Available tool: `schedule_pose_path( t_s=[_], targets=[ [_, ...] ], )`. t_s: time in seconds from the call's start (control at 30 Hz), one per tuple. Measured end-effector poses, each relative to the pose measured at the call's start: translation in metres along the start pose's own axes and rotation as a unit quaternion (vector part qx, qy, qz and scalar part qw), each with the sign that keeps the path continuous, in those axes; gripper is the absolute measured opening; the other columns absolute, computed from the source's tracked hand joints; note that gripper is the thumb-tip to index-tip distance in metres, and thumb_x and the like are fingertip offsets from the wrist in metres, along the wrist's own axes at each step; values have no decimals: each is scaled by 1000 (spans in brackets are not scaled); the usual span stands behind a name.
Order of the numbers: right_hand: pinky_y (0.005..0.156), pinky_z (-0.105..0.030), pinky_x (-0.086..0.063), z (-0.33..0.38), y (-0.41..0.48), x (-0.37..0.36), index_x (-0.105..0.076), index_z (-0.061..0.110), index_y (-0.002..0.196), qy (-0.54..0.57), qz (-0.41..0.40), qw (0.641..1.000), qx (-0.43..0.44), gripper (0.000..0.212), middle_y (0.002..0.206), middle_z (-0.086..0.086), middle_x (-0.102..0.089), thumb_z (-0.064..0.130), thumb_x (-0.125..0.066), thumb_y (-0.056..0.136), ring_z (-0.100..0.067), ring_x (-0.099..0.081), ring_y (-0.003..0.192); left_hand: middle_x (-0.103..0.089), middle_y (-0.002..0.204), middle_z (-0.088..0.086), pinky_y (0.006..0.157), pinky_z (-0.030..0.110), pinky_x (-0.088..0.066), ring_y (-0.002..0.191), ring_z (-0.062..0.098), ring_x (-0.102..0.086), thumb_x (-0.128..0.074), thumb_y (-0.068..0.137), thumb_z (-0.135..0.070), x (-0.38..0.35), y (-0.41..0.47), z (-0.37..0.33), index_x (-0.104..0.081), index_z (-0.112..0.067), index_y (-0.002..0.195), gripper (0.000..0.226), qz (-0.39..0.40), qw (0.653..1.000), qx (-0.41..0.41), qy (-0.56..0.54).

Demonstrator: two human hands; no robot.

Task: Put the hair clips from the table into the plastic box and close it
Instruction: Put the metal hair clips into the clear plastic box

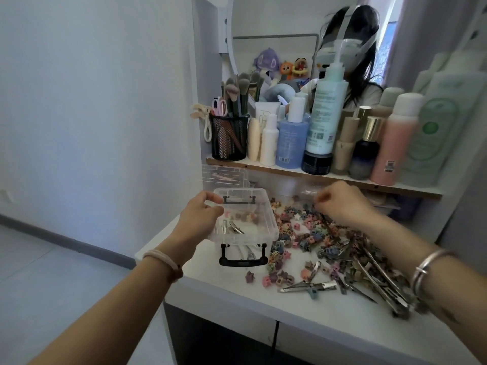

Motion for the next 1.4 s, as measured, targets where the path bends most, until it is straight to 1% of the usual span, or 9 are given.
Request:
schedule_pose_path(
  t_s=[0.17, 0.5, 0.63, 0.73, 0.8, 0.97, 1.13, 1.27, 1.4],
  targets=[
    [81, -31, -48, -37, 7, -24, -70, 8, 99, -88, 54, 993, -55, 20, 110, -15, -66, 8, -55, 87, -30, -61, 101, -50, 82, 0, 53, 24, -35, 65, 14, -45, -46, 92, -11, -11, 7, -3, -51, -16, 99, 10, 5, 1000, -6, -3],
    [79, -34, -54, -34, 13, -35, -72, 5, 91, -80, 58, 993, -62, 18, 103, -13, -68, 3, -55, 84, -26, -63, 93, -51, 81, 2, 56, 24, -37, 66, 16, -45, -46, 93, -11, -19, 15, -5, -51, -16, 99, 10, 18, 1000, -14, 1],
    [51, -19, -41, -5, 4, -17, -67, 13, 71, 91, 76, 993, -20, 18, 75, -4, -65, 1, -60, 83, -11, -55, 63, -51, 82, 2, 56, 24, -38, 66, 15, -45, -46, 93, -11, -19, 14, -5, -51, -16, 99, 9, 22, 1000, -14, 4],
    [56, -17, -50, 34, -9, -4, -63, 16, 75, 284, 138, 948, 42, 18, 74, -2, -64, 0, -60, 83, -11, -58, 64, -52, 85, 2, 56, 23, -39, 67, 16, -46, -46, 92, -11, -19, 13, -6, -51, -16, 98, 9, 25, 1000, -17, 4],
    [66, -19, -57, 49, -13, -1, -67, 14, 83, 309, 146, 937, 71, 10, 81, -6, -68, 5, -62, 84, -12, -64, 70, -52, 84, 2, 56, 23, -38, 67, 15, -45, -46, 92, -10, -19, 10, -6, -51, -15, 98, 9, 26, 999, -23, 3],
    [61, -16, -52, 26, -19, -1, -70, 17, 81, 89, 142, 982, 82, 8, 78, 2, -69, 12, -65, 84, -8, -63, 68, -50, 83, 1, 55, 22, -38, 64, 15, -44, -46, 93, -9, -19, 7, -6, -51, -14, 99, 9, 25, 999, -26, -1],
    [76, -28, -52, -16, -34, -23, -70, 13, 98, -211, 190, 956, 75, 18, 101, -3, -69, 10, -61, 82, -18, -64, 91, -51, 84, 1, 56, 22, -39, 67, 15, -46, -46, 93, -10, -19, 5, -6, -50, -15, 99, 10, 26, 999, -20, -1],
    [68, -29, -50, -26, -32, -32, -70, 11, 92, -251, 145, 954, 70, 21, 96, -7, -68, 2, -55, 80, -23, -63, 90, -51, 85, 1, 55, 22, -38, 68, 15, -47, -46, 93, -10, -20, 4, -6, -50, -15, 99, 10, 28, 999, -22, -2],
    [80, -35, -56, -23, -28, -32, -72, 10, 96, -220, 124, 964, 80, 26, 100, -9, -70, -1, -54, 81, -25, -66, 91, -50, 84, 0, 55, 22, -37, 67, 14, -46, -46, 93, -10, -19, 3, -6, -50, -15, 100, 10, 27, 999, -23, -4]
  ],
)
Point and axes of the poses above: each hand's wrist, its own y-axis towards the middle knuckle, its own x-axis out of the back of the hand, z = x × y, the point moved 4 cm from there along y, towards the middle knuckle
